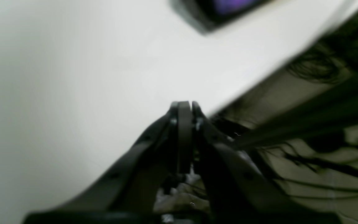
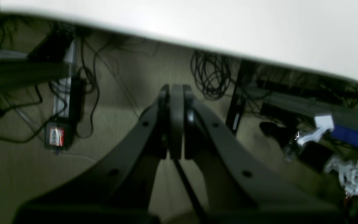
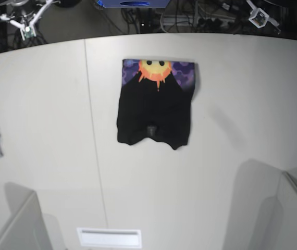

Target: Fold the T-shirt properly

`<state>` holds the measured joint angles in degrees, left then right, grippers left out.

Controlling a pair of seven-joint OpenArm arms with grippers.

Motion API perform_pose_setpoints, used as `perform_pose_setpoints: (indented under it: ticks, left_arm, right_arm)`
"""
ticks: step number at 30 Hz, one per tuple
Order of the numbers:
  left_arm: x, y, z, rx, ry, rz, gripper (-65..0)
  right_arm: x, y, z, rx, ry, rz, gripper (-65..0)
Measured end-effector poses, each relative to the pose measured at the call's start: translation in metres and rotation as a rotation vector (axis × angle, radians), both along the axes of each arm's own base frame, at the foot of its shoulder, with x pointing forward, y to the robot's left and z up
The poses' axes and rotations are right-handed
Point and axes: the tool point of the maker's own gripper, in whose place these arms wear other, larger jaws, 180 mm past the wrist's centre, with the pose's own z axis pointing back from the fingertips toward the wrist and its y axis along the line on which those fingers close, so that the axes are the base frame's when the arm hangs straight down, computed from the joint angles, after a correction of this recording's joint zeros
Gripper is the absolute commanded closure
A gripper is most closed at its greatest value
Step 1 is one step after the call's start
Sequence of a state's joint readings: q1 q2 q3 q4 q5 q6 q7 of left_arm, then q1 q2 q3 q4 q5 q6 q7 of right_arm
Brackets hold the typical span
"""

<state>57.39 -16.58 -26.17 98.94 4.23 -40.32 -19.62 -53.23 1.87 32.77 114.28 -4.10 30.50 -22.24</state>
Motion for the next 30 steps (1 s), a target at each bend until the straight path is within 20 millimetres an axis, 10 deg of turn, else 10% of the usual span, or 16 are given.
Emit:
perform_pose_setpoints:
  ticks: [12, 18, 30]
  left_arm:
    - [-0.066, -0.017, -0.034, -0.065, 0.205, 0.009, 0.0]
    - [-0.119, -0.026, -0.077, -0.117, 0.39, 0.047, 0.0]
    - [-0.157, -0.043, -0.166, -0.167, 0.622, 0.098, 0.0]
  right_arm:
    - [-0.066, -0.008, -0.012, -0.03, 0.258, -0.051, 0.0]
    - [-0.092, 0.02, -0.047, 0.072, 0.364, -0.017, 0.0]
    - [-0.156, 0.048, -0.142, 0.156, 0.657, 0.052, 0.0]
